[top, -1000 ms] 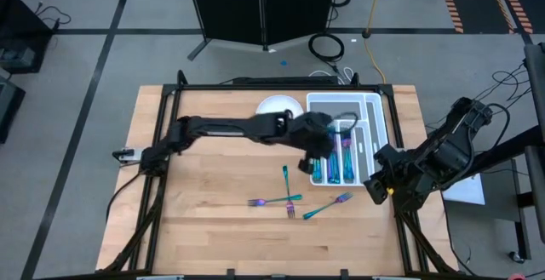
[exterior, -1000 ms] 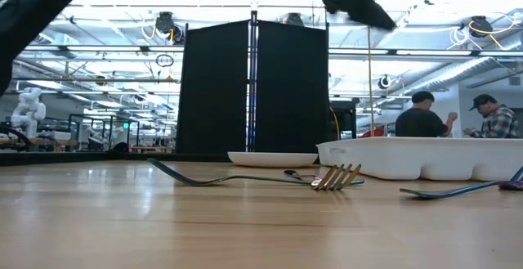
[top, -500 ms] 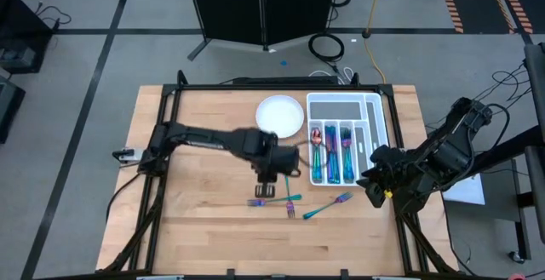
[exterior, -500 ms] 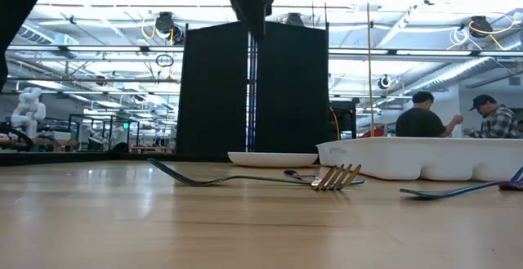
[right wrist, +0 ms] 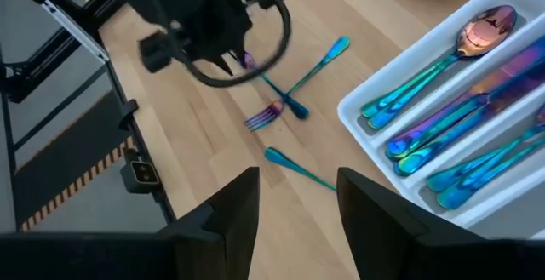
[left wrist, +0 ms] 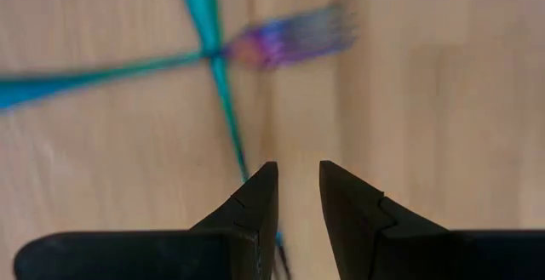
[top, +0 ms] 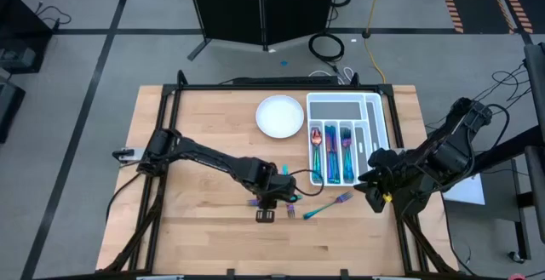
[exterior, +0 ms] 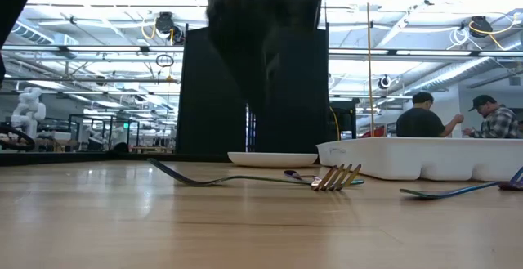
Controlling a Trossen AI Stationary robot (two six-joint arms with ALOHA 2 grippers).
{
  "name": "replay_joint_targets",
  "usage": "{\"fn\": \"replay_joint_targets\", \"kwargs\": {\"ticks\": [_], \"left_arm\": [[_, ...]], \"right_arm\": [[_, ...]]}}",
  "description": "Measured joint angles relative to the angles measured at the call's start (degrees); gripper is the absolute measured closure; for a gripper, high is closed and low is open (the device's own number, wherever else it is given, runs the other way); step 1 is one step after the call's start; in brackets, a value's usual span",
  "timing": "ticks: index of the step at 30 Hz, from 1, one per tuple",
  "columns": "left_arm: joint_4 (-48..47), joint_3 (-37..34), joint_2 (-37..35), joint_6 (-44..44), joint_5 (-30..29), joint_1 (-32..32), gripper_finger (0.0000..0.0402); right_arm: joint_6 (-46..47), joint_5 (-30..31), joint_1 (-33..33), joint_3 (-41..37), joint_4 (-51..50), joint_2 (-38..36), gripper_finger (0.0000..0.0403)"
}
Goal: Sort silverware
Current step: Put the purple fork into the white silverware tray
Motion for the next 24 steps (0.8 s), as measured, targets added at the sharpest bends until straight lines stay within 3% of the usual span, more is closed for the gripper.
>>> {"fn": "replay_joint_targets", "kwargs": {"ticks": [11, 16, 24], "left_arm": [[15.09, -11.98, 0.0, -1.15, -3.56, -0.05, 0.0313], [17.03, -14.03, -0.13, -1.5, -4.18, -0.53, 0.0313], [17.04, -15.3, -0.13, -4.97, -10.69, -1.86, 0.0313]], "right_arm": [[-2.13, 0.0, 0.0, 0.0, 0.03, 0.0, 0.0252], [-2.13, 0.0, 0.0, 0.0, 0.01, 0.0, 0.0252], [-1.8, -0.03, 0.0, 0.0, 0.12, 0.0, 0.0252]]}}
